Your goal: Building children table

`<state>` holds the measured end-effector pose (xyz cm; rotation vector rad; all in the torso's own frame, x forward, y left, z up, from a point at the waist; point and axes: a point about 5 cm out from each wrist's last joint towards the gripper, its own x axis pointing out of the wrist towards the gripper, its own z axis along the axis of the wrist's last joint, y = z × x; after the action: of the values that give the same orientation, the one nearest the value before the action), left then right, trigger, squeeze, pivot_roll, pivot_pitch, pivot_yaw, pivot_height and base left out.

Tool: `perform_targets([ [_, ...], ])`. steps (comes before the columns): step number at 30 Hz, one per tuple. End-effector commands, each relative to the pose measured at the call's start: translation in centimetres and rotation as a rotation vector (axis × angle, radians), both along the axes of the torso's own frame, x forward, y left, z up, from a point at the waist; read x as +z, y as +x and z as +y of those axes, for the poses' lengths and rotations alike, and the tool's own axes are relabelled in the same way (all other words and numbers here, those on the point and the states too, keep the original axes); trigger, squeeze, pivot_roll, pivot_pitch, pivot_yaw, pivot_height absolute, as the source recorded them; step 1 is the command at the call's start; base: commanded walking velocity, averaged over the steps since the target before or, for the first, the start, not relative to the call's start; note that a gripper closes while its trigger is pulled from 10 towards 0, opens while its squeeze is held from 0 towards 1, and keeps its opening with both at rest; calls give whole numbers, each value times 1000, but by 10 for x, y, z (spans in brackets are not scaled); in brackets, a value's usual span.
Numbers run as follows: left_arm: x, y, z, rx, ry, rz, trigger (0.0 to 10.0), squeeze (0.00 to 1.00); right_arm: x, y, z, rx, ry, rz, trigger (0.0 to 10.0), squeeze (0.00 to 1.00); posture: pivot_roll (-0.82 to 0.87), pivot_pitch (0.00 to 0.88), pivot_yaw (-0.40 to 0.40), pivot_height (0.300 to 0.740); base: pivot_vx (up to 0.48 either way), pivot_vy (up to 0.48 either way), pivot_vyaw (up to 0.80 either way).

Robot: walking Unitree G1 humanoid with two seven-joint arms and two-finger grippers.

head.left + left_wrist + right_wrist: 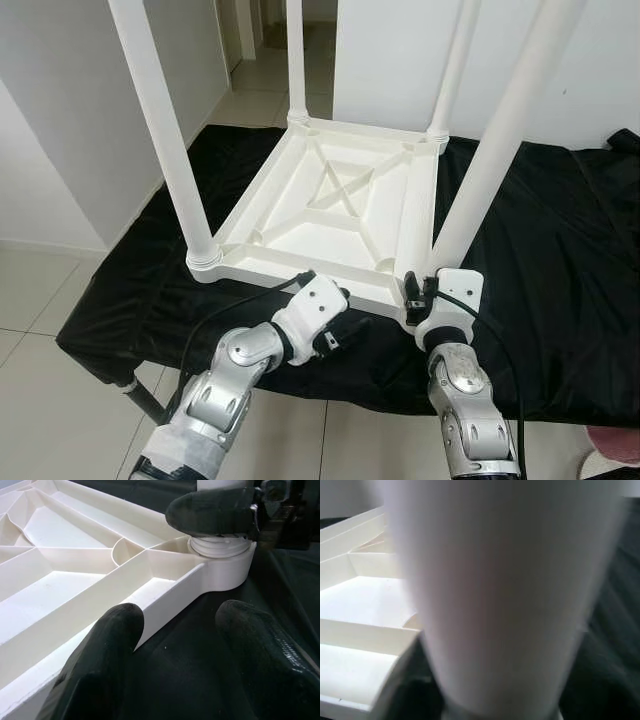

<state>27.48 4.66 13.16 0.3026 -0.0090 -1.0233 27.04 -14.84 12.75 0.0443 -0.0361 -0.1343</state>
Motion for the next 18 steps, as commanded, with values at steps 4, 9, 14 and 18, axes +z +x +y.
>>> perform_targets([
  [4,-1,-1,4,52,-31,10,10000,0,0,-4,-3,19,36,-3,10000,1000,-51,2,47,740,0,0,0],
  [9,-1,-2,4,39,-40,15,10000,0,3,-4,-4,41,33,-17,10000,412,-49,2,47,740,0,0,0],
  [14,-1,-6,5,11,-47,39,10000,0,9,-1,-6,184,-4,-54,10000,0,-31,3,42,740,0,0,0],
  [18,-1,-9,7,-12,-51,64,10000,0,12,1,-7,309,-30,-69,10000,0,-28,4,43,740,0,0,0],
])
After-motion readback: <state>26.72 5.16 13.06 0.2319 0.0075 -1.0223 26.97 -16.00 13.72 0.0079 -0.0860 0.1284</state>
